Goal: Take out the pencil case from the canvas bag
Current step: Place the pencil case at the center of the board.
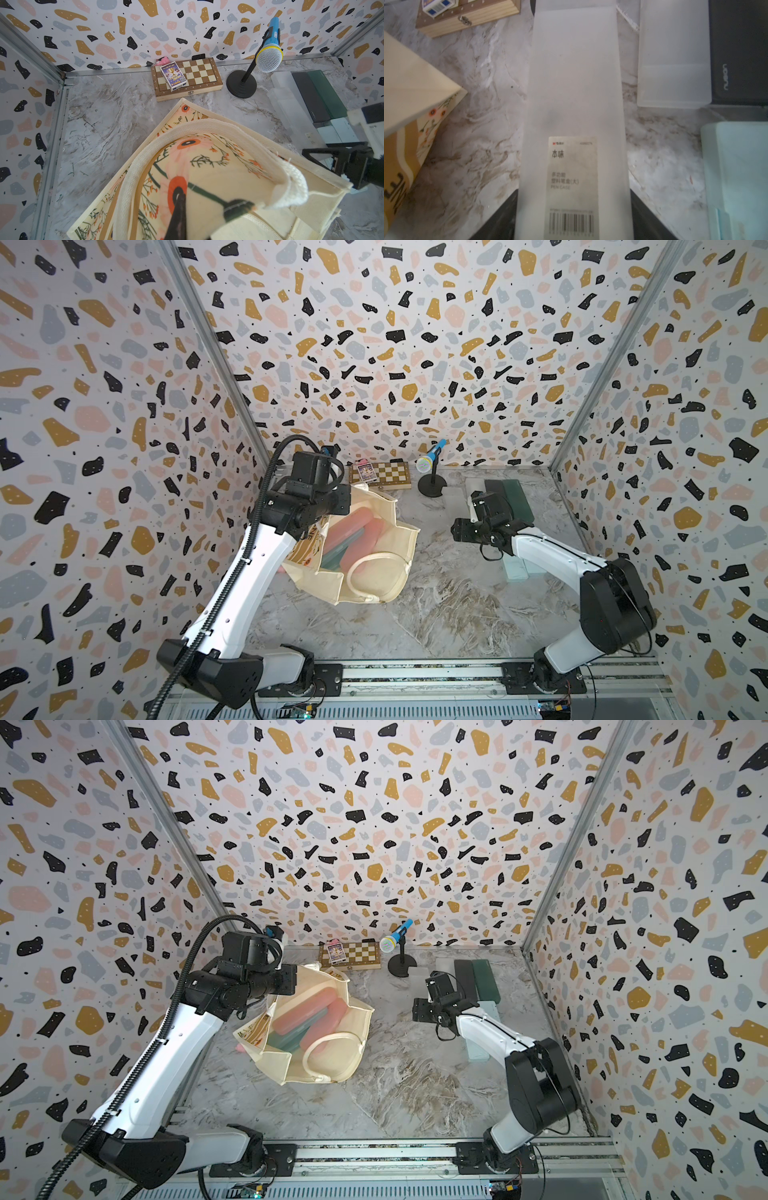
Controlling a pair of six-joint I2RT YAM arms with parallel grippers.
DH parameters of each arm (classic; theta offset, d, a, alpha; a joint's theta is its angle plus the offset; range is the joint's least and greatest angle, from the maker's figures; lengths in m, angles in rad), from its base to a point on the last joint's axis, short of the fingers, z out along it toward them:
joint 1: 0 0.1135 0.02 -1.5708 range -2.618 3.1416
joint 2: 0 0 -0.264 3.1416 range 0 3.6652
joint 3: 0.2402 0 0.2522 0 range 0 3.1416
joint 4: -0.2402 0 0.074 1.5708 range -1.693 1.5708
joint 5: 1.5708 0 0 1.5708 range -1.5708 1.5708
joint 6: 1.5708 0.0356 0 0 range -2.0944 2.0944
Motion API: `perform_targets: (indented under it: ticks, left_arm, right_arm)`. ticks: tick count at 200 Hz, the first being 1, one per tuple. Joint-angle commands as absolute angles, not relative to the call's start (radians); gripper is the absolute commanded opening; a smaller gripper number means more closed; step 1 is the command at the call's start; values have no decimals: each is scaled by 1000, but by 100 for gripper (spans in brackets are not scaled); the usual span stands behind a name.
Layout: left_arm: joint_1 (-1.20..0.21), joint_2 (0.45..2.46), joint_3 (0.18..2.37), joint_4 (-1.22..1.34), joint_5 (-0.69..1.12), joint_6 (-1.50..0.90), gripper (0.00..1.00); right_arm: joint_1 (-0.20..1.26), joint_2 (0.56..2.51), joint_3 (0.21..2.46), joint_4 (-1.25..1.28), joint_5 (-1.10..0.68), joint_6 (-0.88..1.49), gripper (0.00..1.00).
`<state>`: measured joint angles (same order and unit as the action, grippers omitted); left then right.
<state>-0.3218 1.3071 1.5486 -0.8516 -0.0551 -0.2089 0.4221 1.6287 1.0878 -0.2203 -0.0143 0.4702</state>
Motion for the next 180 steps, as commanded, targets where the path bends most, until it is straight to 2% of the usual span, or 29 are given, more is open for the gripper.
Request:
perform_targets:
  ticks: [1,77,180]
  left_arm:
    - [-320,1270,1548,-767,-37,-202,0]
    - [-319,1268,1543,-767,-28,-203,0]
    - [-320,1273,1542,-768,-20,-202,0]
  right_arm:
    - [396,1688,1185,-213,-34,463,62]
    - [358,1909,1370,-234,-39,486,62]
    - [336,2011,1453,-296,55,467,63]
